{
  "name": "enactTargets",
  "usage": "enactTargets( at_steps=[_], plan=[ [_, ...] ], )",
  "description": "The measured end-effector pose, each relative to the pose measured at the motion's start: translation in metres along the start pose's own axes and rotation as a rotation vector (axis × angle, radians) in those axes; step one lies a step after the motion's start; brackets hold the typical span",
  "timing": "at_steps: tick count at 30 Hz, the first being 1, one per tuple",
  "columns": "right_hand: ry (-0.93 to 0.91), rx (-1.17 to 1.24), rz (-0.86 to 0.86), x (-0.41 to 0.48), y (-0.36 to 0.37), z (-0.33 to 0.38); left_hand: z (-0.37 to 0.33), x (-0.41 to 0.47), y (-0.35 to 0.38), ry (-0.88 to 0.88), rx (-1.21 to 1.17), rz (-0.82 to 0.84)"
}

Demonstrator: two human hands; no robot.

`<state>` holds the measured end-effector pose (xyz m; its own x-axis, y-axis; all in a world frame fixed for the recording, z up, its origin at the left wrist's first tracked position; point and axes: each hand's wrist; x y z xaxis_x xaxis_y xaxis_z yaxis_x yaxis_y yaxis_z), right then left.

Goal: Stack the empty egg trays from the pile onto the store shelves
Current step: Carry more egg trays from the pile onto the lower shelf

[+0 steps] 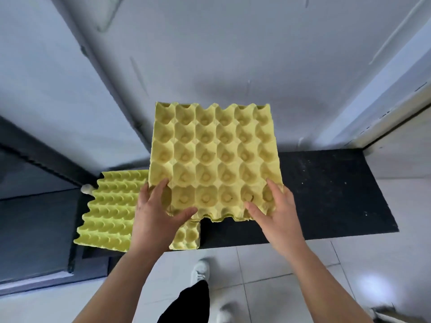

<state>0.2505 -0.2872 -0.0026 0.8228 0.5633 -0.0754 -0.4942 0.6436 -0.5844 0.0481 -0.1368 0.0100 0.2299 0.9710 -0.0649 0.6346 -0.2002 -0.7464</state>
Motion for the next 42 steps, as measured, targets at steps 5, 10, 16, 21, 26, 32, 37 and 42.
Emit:
enactTargets(
  at_steps=[5, 10, 16, 21, 26, 32, 37, 42],
  plan=[
    [-0.158, 0.027, 0.115, -0.037, 0.005, 0.047, 0.025, -0.049, -0.067, -0.08, -0.102, -0.212],
    [-0.288, 0.044, 0.236, -0.085, 0.021, 0.088, 0.062, -0.102, -0.125, -0.145, -0.167, -0.392],
    [-0.431, 0.021, 0.355, -0.14, 0.057, 0.155, 0.116, -0.137, -0.195, -0.238, -0.223, -0.54],
    [-0.527, -0.014, 0.412, -0.186, 0.106, 0.215, 0.168, -0.145, -0.26, -0.281, -0.299, -0.592],
    [-0.568, -0.044, 0.43, -0.251, 0.177, 0.267, 0.243, -0.145, -0.336, -0.295, -0.279, -0.613],
    [-0.506, -0.004, 0.425, -0.318, 0.251, 0.309, 0.325, -0.122, -0.414, -0.281, -0.218, -0.594],
    [-0.464, -0.018, 0.399, -0.336, 0.295, 0.338, 0.366, -0.082, -0.451, -0.246, -0.186, -0.543],
    [-0.439, -0.059, 0.367, -0.328, 0.34, 0.362, 0.395, -0.027, -0.472, -0.22, -0.181, -0.515]
  ],
)
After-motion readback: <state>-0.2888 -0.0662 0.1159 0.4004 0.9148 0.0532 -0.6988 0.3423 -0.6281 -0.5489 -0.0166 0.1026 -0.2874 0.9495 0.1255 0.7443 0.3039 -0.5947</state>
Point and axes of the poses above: each hand's wrist, its own x-axis towards the middle knuckle, its own y-axis out of the palm, z = x × y, and after that the axes turned 12 degrees about -z, right-handed
